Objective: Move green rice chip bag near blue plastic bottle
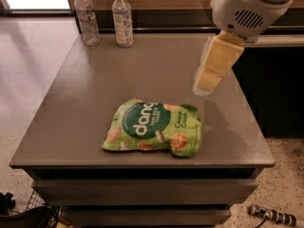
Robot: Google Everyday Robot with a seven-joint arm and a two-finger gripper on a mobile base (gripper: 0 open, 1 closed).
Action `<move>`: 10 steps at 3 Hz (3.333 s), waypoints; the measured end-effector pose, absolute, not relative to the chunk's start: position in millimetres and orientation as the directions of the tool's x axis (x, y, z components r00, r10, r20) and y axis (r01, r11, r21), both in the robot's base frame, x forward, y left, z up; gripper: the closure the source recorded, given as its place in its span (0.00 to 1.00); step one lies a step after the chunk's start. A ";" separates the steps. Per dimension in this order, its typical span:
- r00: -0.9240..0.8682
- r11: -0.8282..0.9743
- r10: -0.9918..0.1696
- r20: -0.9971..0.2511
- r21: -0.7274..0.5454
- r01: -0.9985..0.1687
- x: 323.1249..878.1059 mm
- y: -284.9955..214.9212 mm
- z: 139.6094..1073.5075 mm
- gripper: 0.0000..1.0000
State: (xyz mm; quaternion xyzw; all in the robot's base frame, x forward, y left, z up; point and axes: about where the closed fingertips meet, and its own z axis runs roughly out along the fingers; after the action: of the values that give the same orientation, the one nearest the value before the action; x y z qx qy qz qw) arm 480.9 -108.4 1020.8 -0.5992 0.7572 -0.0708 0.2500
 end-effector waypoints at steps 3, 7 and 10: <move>-0.171 0.234 -0.941 -0.293 -0.193 -0.953 514.0 -67.0 918.8 0.00; -0.241 0.247 -0.880 -0.409 0.040 -0.968 467.1 -6.0 814.3 0.25; -0.235 0.242 -0.883 -0.406 0.035 -0.970 464.2 -4.2 815.8 0.99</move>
Offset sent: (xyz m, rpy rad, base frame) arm 0.0460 0.0416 -0.1077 0.0047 0.2543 0.0629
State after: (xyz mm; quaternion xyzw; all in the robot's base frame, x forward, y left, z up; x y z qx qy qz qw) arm 464.2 -4.2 815.8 -0.5993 0.7729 0.1413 0.1532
